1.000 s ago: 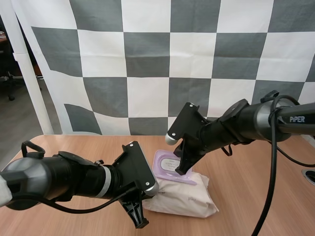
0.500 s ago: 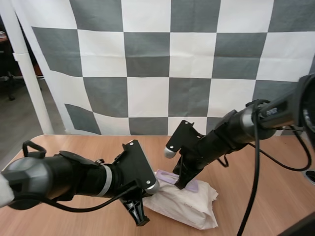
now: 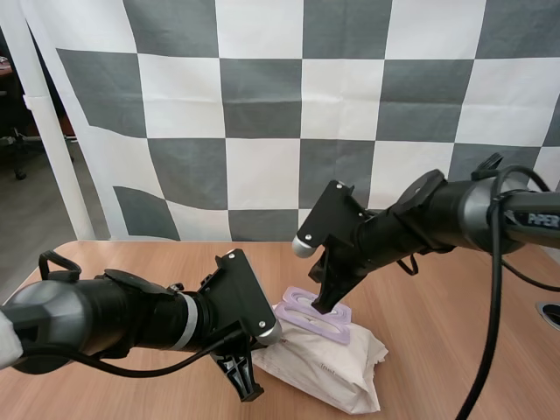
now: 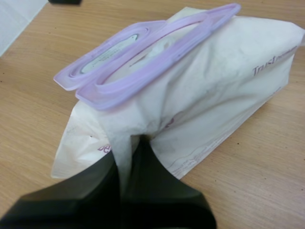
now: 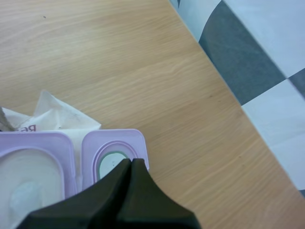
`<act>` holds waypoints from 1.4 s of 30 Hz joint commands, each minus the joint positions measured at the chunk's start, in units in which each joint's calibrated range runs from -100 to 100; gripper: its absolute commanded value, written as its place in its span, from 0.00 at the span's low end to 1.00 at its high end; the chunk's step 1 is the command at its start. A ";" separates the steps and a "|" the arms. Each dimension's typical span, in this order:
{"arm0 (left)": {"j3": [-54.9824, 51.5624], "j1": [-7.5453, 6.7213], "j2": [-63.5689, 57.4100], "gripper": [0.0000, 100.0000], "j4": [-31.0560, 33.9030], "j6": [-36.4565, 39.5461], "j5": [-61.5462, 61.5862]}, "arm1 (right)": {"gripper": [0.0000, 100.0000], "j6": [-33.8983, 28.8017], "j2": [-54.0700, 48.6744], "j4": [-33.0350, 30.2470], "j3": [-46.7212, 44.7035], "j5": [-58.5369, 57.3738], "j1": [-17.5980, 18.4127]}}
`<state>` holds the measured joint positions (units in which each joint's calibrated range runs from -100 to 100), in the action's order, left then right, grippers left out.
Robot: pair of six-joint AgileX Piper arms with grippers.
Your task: Open the wet wipes lid
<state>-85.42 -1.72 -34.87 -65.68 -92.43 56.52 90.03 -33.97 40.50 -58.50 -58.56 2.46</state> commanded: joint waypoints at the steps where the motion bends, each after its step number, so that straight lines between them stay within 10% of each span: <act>1: -0.03 -0.02 -0.01 0.00 0.05 -0.04 -0.29 | 0.00 -10.60 -10.29 -8.54 2.62 -4.36 -0.02; 9: -0.03 -0.02 -0.01 0.09 -1.39 0.28 -0.48 | 0.00 -22.49 -30.11 -18.88 5.94 -23.92 -0.02; 12: -0.03 -0.02 -0.01 0.41 -1.48 -0.33 2.35 | 0.00 -23.49 -36.09 -19.68 6.65 -29.88 -0.02; 15: -0.03 -0.02 -0.01 1.00 -1.35 -0.40 2.97 | 0.00 -25.55 -41.18 -19.68 7.90 -32.26 -0.02; 40: 23.52 -0.02 -38.67 1.00 20.57 27.10 33.14 | 0.00 -36.60 -50.05 -16.30 13.72 -30.45 -0.02; 42: 24.67 -0.02 -42.77 0.81 20.57 28.65 33.09 | 0.00 -36.73 -51.69 -15.73 13.72 -29.50 -0.02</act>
<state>-61.79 -1.72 -67.80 -45.08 -66.51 89.17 53.32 -84.45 24.57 -44.79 -88.47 2.46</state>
